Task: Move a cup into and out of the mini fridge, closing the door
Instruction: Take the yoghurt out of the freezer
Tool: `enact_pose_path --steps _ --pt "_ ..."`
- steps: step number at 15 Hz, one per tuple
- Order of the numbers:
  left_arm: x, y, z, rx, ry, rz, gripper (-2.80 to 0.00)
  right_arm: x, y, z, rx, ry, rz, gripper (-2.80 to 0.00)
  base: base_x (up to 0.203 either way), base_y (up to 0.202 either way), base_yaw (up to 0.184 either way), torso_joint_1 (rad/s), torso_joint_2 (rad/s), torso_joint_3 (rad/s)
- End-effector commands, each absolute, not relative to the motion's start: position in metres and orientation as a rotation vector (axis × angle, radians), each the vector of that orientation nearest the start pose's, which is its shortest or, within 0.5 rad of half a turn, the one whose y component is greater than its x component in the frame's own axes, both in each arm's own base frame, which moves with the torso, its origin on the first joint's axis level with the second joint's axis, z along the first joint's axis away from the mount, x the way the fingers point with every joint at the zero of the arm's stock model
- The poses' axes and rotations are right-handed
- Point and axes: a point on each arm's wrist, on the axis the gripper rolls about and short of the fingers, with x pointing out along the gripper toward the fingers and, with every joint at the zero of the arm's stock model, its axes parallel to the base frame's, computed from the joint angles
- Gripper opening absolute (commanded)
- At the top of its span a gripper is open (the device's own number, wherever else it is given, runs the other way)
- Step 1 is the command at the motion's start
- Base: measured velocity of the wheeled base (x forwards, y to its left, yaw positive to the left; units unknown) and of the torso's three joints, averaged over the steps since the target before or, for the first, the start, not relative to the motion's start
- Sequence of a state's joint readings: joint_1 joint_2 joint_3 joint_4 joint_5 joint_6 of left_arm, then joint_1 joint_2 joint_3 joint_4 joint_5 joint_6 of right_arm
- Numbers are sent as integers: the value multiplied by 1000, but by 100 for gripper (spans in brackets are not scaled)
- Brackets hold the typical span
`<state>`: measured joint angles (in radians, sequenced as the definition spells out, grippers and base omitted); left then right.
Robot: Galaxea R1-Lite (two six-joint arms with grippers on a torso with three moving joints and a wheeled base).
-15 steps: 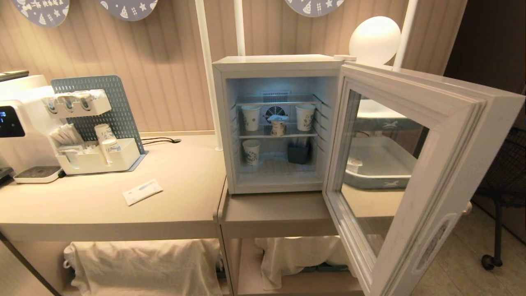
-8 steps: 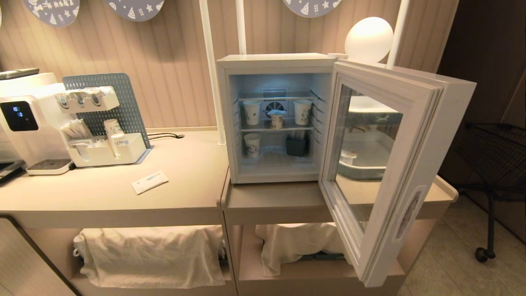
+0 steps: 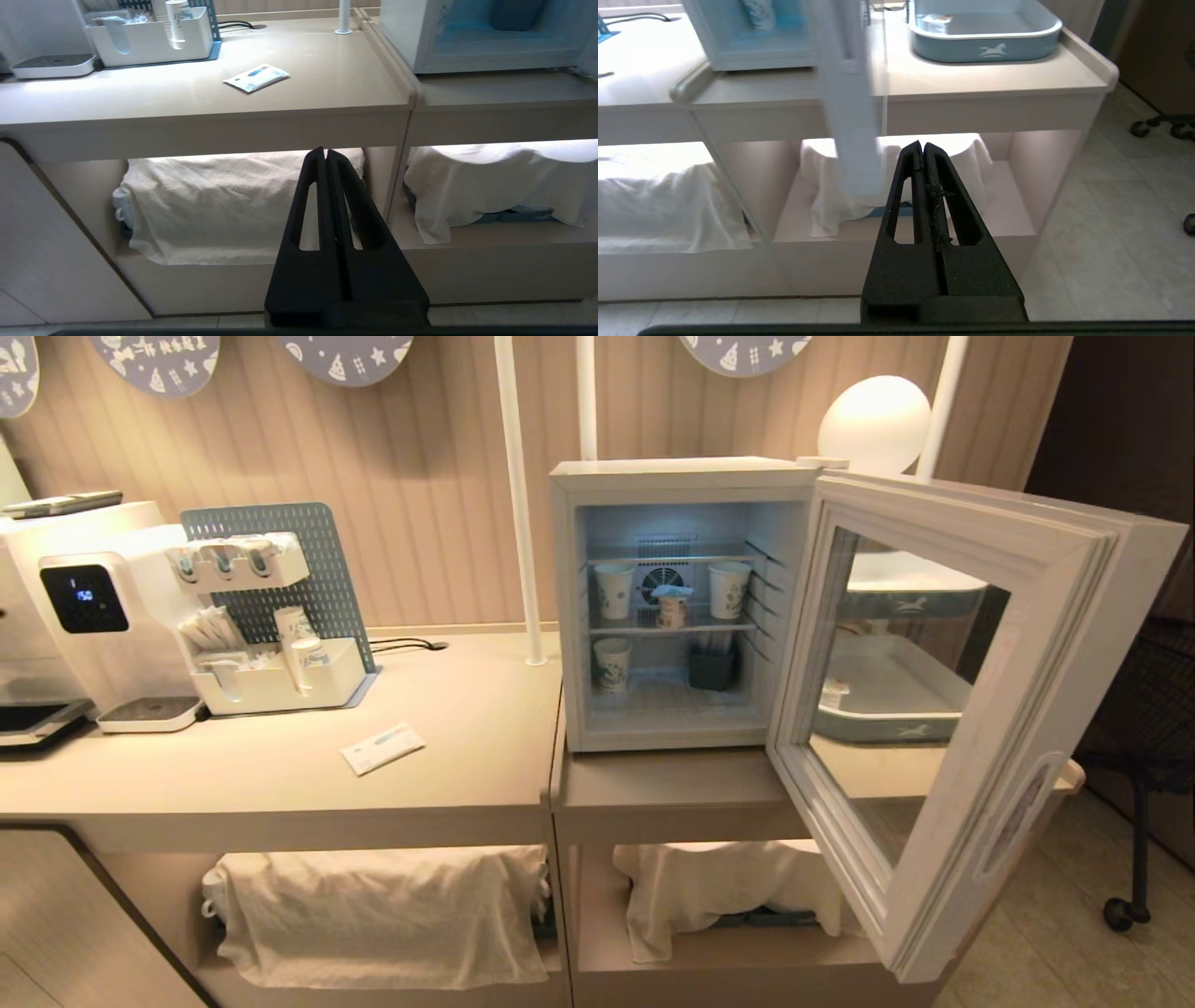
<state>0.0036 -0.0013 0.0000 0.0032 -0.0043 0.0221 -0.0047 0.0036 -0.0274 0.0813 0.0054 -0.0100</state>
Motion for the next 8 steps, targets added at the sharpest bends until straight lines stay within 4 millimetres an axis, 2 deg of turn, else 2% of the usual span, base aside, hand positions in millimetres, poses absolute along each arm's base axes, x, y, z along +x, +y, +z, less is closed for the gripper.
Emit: enact_pose_path --steps 1,8 --pt "-23 0 75 21 3 -2 -280 -25 0 75 -10 57 2 -280 0 185 -1 2 0 4" --pt "-23 0 75 18 3 -2 -280 -25 0 75 -10 57 2 -280 0 180 4 1 3 2"
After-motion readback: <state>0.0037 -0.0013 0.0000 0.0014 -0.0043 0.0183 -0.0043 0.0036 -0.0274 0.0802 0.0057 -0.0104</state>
